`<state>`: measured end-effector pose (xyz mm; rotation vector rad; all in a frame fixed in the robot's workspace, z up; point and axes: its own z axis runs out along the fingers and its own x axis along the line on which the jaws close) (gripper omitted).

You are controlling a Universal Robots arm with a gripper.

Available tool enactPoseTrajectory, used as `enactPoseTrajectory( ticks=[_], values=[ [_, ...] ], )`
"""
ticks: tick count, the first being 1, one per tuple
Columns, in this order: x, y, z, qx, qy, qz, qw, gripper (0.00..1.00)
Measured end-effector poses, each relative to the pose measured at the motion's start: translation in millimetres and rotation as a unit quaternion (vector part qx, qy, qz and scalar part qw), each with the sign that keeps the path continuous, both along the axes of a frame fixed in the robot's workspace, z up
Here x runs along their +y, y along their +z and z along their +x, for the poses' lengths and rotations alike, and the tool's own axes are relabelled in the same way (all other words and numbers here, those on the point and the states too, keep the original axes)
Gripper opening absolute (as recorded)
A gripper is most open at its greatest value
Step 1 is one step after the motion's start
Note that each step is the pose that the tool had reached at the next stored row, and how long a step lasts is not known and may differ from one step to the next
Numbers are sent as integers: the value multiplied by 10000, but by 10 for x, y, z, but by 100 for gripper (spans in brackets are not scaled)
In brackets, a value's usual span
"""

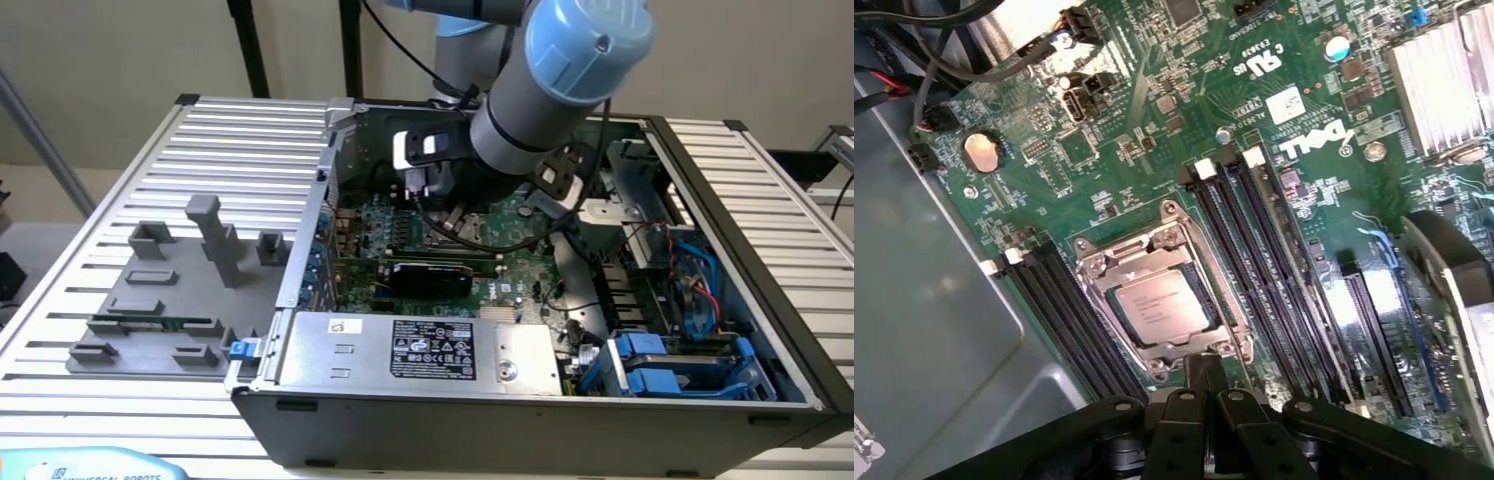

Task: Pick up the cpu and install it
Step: 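Install the second cpu locking lever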

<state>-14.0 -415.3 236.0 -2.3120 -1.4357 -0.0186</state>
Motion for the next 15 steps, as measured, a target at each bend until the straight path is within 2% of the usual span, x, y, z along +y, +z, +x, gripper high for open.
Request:
enactPoseTrajectory(
  ticks=[7,13,15],
  values=[
    [-109,25,-58,7,1,0,10000,11],
    [-115,33,-123,48,1,-1,10000,11],
    [-115,33,-128,71,3,-4,10000,11]
  ],
)
